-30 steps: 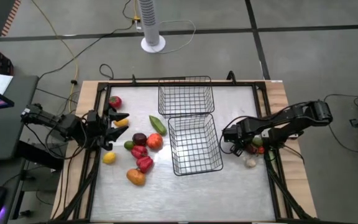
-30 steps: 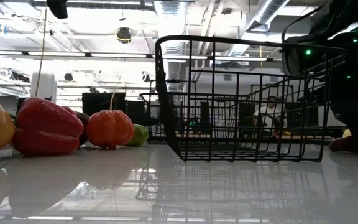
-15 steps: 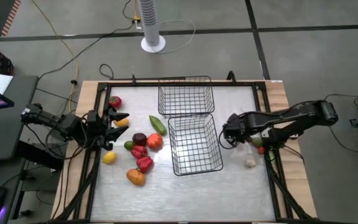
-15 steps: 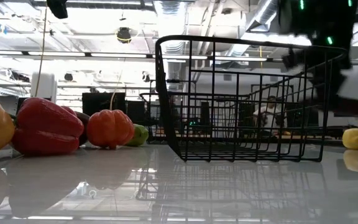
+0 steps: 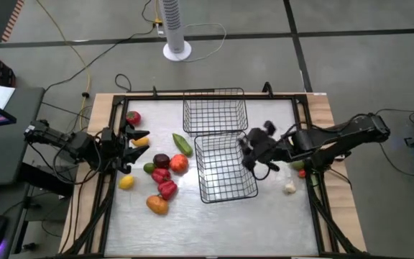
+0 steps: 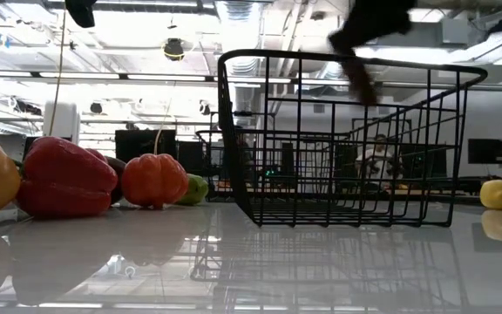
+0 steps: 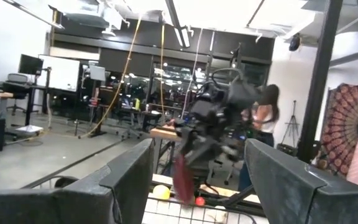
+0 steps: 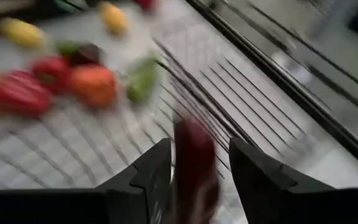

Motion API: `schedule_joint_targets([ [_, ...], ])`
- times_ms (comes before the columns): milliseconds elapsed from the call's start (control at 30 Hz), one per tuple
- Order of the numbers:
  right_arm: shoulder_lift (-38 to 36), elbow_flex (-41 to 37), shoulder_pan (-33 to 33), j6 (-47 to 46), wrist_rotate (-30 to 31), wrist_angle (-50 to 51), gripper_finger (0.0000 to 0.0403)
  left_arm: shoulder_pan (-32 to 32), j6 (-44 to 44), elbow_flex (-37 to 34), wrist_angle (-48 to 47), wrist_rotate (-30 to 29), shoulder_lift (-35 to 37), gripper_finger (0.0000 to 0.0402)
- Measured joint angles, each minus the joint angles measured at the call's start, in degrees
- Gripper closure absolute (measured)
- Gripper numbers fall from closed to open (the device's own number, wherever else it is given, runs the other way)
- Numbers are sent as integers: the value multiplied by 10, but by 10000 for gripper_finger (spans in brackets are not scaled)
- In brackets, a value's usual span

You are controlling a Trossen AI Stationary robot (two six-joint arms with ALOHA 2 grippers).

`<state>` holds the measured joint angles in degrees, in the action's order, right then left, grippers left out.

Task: Sort produce into baskets
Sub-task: Put the garlic into the bottom wire basket

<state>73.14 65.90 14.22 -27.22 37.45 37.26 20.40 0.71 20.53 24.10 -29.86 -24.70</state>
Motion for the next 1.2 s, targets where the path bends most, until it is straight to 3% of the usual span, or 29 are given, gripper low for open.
schedule_joint_targets([
  [167,39,-2,9,101,-32,-103,208,0,0,0,-2,-1,0,163],
  [400,46,12,-9,72,-75,-31,169,0,-9,0,-7,-2,0,163],
  [567,32,25,-8,-33,-86,154,146,0,-6,0,-8,-2,0,163],
  [733,37,-7,5,-168,-181,338,145,0,-5,0,-8,-2,0,163],
  [933,39,-81,82,-217,-313,373,142,0,5,0,-9,-1,0,163],
  [1200,38,-101,203,-326,-300,385,141,0,5,0,-12,-1,0,163],
])
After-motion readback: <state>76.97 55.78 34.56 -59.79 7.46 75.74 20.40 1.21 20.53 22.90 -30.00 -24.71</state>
